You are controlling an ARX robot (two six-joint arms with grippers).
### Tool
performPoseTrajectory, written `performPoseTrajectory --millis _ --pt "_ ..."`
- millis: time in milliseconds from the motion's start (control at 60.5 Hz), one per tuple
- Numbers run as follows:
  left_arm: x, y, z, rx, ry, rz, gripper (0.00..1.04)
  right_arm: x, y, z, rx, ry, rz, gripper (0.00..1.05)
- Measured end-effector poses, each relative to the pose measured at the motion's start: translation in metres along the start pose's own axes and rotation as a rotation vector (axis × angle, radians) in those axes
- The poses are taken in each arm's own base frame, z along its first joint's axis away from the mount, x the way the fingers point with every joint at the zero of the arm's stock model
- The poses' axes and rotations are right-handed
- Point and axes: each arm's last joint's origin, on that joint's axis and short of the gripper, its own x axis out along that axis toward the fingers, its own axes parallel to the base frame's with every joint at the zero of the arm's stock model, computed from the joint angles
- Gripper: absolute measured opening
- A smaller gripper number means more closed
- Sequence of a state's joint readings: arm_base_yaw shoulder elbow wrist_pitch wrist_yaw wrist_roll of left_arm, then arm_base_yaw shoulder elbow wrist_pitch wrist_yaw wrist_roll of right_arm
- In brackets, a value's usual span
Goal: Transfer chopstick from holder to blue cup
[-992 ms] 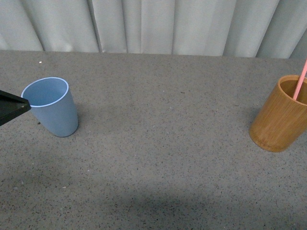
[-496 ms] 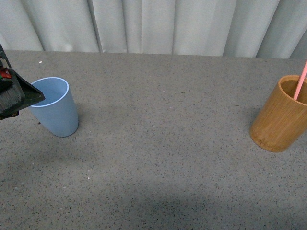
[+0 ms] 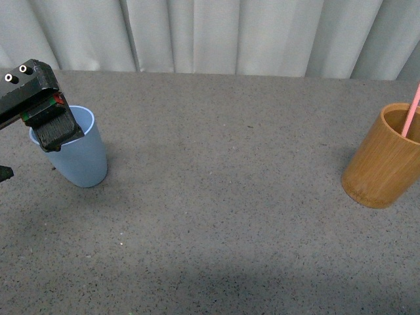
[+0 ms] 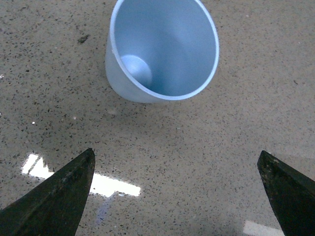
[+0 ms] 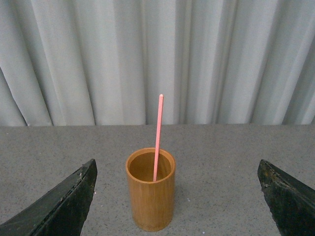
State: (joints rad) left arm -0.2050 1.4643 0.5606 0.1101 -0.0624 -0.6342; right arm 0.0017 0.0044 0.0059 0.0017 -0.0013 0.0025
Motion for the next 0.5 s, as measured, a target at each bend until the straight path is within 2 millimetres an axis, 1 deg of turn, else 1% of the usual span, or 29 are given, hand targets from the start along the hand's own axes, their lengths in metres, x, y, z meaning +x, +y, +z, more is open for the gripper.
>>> performPoseTrajectory --millis 331,496 --pt "0.014 0.000 0.003 -0.056 0.019 0.074 0.98 0.000 0.000 0.000 0.000 0.000 0.000 0.95" --pt "0.018 -0.003 0.007 -0.100 0.009 0.084 0.98 0.000 0.000 0.000 0.000 0.000 0.000 0.95"
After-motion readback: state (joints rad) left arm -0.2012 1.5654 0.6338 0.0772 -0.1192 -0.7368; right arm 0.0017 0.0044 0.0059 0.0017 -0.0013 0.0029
